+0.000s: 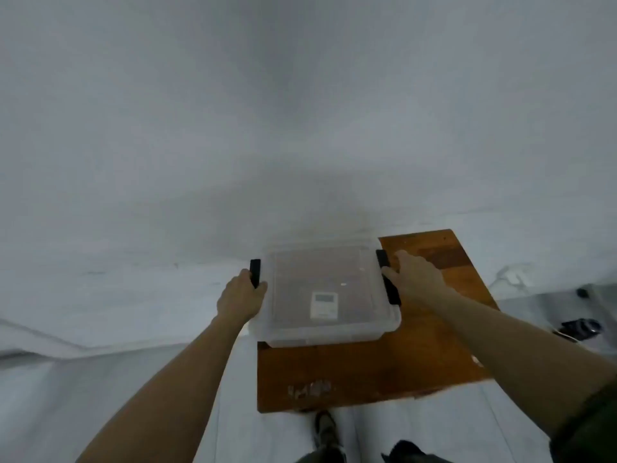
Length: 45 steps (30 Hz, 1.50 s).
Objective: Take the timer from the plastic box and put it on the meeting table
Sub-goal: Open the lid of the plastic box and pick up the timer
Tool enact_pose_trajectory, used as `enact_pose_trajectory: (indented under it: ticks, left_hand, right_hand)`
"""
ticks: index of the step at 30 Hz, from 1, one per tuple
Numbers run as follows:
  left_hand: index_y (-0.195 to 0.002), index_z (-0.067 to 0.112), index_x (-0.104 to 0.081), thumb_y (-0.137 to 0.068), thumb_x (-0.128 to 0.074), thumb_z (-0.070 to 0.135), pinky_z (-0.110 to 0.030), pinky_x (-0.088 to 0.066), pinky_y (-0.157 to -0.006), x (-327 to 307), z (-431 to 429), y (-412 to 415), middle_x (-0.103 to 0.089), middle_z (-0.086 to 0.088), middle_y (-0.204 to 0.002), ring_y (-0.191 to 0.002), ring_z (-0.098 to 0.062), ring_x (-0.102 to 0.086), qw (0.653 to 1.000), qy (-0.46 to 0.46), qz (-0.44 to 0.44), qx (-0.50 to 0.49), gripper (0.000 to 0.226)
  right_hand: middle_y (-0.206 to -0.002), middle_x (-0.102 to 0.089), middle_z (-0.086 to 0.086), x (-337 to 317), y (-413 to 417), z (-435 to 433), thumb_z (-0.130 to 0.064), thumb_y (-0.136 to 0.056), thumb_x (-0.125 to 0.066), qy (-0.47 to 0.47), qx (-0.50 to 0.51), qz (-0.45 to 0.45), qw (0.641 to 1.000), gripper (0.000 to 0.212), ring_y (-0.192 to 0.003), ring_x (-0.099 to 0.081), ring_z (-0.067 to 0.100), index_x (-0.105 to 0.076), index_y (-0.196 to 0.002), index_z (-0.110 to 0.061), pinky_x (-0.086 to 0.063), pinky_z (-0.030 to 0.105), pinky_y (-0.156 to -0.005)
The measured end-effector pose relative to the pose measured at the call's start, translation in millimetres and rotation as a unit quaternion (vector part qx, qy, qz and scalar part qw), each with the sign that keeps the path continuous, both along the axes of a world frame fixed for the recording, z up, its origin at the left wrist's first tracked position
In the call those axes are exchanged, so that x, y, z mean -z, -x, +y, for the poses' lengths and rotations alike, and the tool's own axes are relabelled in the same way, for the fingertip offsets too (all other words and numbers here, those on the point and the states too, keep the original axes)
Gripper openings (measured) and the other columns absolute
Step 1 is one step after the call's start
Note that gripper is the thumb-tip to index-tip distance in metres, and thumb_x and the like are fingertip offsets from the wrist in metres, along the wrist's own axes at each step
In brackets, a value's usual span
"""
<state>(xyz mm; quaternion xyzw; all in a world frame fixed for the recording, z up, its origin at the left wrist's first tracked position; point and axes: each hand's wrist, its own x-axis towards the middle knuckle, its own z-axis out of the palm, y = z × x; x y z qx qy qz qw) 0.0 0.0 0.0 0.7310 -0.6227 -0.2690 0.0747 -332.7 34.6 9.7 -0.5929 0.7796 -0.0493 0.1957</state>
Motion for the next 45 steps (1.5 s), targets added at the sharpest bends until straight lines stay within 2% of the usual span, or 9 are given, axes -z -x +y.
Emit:
enact_pose_trajectory:
  ticks: [13, 20, 24, 30, 33, 35, 38, 40, 45]
  left_hand:
    - [-0.096, 0.009, -0.049, -0.098, -0.035, 0.05, -0.036, -0.048, -0.065, 46, -19, 7, -0.059, -0.009, -0.079, -0.071, -0.027, -0.059, 0.996, -0.003, -0.017, -0.084, 0.044]
    - [-0.092, 0.007, -0.05, -0.1, -0.039, 0.041, -0.029, -0.038, -0.051, 47, -29, 1, -0.052, -0.001, -0.068, -0.059, -0.017, -0.05, 0.996, -0.029, 0.048, -0.073, 0.037]
    - [-0.089, 0.005, -0.049, -0.101, -0.038, 0.038, -0.026, -0.039, -0.053, 42, -27, 0, -0.05, -0.002, -0.069, -0.062, -0.019, -0.05, 0.989, -0.062, 0.105, -0.082, 0.036]
    - [-0.105, 0.005, -0.055, -0.096, -0.045, 0.048, -0.042, -0.054, -0.074, 47, -19, -8, -0.063, -0.013, -0.091, -0.088, -0.034, -0.063, 0.967, -0.09, 0.196, -0.138, 0.045]
    - [-0.136, 0.011, -0.041, -0.088, -0.054, 0.056, -0.047, -0.053, -0.083, 43, -14, -10, -0.06, -0.013, -0.116, -0.105, -0.033, -0.062, 0.984, -0.027, 0.101, -0.143, 0.067]
    - [-0.138, 0.014, -0.043, -0.084, -0.06, 0.057, -0.049, -0.052, -0.087, 39, -13, -10, -0.055, -0.011, -0.125, -0.114, -0.031, -0.057, 0.992, 0.051, 0.008, -0.115, 0.071]
    - [-0.095, 0.011, -0.064, -0.088, -0.059, 0.05, -0.037, -0.052, -0.073, 34, -13, -6, -0.06, -0.008, -0.098, -0.094, -0.027, -0.062, 0.992, 0.104, -0.056, -0.055, 0.04]
    - [-0.064, 0.015, -0.052, -0.091, -0.051, 0.051, -0.029, -0.046, -0.059, 33, -12, -2, -0.053, -0.001, -0.067, -0.067, -0.022, -0.061, 0.995, 0.062, -0.053, -0.059, 0.046]
    - [-0.056, 0.017, -0.046, -0.094, -0.044, 0.052, -0.023, -0.039, -0.05, 25, -16, -6, -0.047, 0.003, -0.051, -0.046, -0.013, -0.048, 0.997, 0.005, -0.068, -0.039, 0.052]
  right_hand:
    - [-0.072, -0.059, -0.003, 46, -15, -22, -0.046, -0.099, -0.033, -0.008, 0.041, -0.034, 0.999, 0.046, -0.056, -0.06, 0.014, -0.037, -0.131, -0.013, -0.052, 0.031, -0.051]
    - [-0.081, -0.059, -0.001, 58, -6, -27, -0.038, -0.101, -0.035, -0.004, 0.025, -0.107, 0.994, 0.047, -0.059, -0.057, 0.013, -0.034, -0.137, -0.008, -0.049, 0.03, -0.053]
    - [-0.096, -0.062, 0.0, 60, 4, -29, -0.04, -0.101, -0.034, -0.009, 0.023, -0.167, 0.986, 0.05, -0.076, -0.062, 0.018, -0.031, -0.142, -0.011, -0.052, 0.032, -0.065]
    - [-0.123, -0.06, 0.005, 61, 19, -30, -0.048, -0.097, -0.038, -0.024, 0.021, -0.273, 0.961, 0.057, -0.094, -0.057, 0.014, -0.034, -0.143, -0.013, -0.047, 0.027, -0.078]
    - [-0.122, -0.062, 0.004, 61, 26, -29, -0.066, -0.09, -0.033, -0.029, 0.014, -0.175, 0.984, 0.071, -0.09, -0.062, 0.018, -0.029, -0.145, -0.02, -0.055, 0.038, -0.078]
    - [-0.124, -0.059, 0.002, 61, 28, -28, -0.075, -0.086, -0.03, -0.007, 0.004, -0.07, 0.998, 0.076, -0.098, -0.064, 0.021, -0.029, -0.144, -0.026, -0.056, 0.043, -0.079]
    - [-0.12, -0.055, 0.001, 55, 26, -26, -0.067, -0.089, -0.036, 0.05, -0.038, 0.042, 0.997, 0.058, -0.101, -0.058, 0.017, -0.054, -0.123, -0.024, -0.053, 0.035, -0.075]
    - [-0.105, -0.056, -0.002, 52, 22, -25, -0.06, -0.092, -0.039, 0.06, -0.057, 0.065, 0.994, 0.046, -0.087, -0.054, 0.011, -0.064, -0.091, -0.021, -0.049, 0.027, -0.067]
    - [-0.068, -0.053, -0.005, 42, 16, -28, -0.058, -0.09, -0.049, 0.012, -0.025, 0.048, 0.998, 0.047, -0.055, -0.048, 0.008, -0.052, -0.062, -0.02, -0.044, 0.021, -0.054]
